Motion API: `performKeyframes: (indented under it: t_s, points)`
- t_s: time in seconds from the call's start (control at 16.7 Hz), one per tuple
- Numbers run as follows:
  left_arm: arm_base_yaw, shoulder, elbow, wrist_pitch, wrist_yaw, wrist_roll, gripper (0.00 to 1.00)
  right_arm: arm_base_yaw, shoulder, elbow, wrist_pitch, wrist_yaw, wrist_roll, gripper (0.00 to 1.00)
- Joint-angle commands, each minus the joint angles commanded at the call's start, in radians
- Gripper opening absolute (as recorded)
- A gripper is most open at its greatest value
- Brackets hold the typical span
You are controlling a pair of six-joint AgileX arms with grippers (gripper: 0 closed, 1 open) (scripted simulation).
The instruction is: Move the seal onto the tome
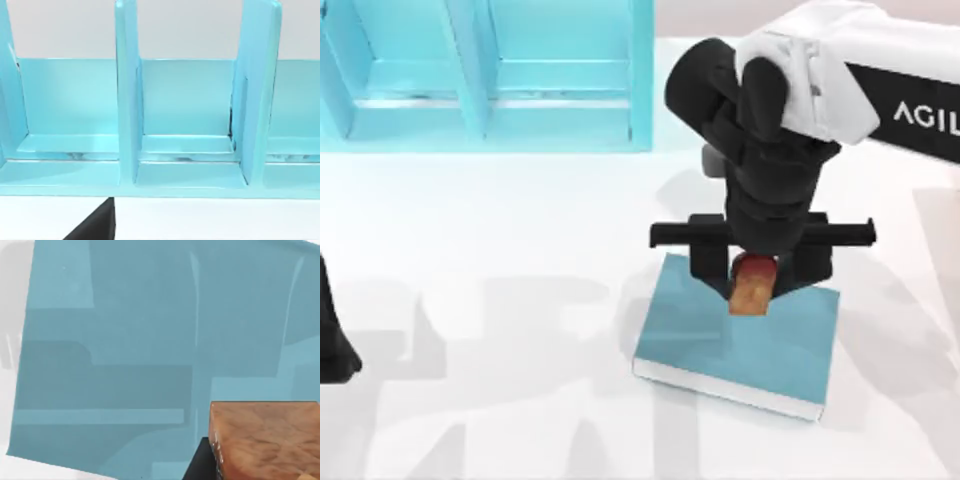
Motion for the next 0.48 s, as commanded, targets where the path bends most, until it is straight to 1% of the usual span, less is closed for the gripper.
performKeyframes:
  t_s: [0.18, 0.48]
  points:
    - [0.0, 0.0, 0.0, 0.0, 0.0, 0.0, 1.0, 0.0, 0.0, 0.0, 0.0, 0.0, 0.0, 0.0]
    - [0.0, 0.0, 0.0, 0.0, 0.0, 0.0, 1.0, 0.0, 0.0, 0.0, 0.0, 0.0, 0.0, 0.38]
